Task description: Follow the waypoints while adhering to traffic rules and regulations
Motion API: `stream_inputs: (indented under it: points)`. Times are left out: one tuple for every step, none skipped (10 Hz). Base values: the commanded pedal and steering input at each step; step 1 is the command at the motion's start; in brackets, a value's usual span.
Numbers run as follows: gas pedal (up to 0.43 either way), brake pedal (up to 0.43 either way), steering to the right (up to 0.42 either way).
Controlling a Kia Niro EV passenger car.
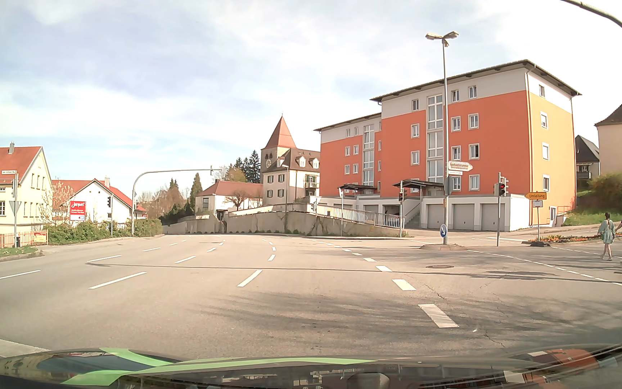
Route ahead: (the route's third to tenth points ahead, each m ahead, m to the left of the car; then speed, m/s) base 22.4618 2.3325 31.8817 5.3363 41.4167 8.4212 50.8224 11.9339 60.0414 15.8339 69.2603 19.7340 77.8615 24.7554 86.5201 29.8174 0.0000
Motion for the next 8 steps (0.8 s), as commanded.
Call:
stream_inputs:
  points:
    - [0.0, 0.159, -0.047]
    - [0.0, 0.165, -0.047]
    - [0.0, 0.165, -0.047]
    - [0.0, 0.159, -0.047]
    - [0.0, 0.165, -0.047]
    - [0.0, 0.165, -0.047]
    - [0.0, 0.165, -0.047]
    - [0.0, 0.165, -0.047]
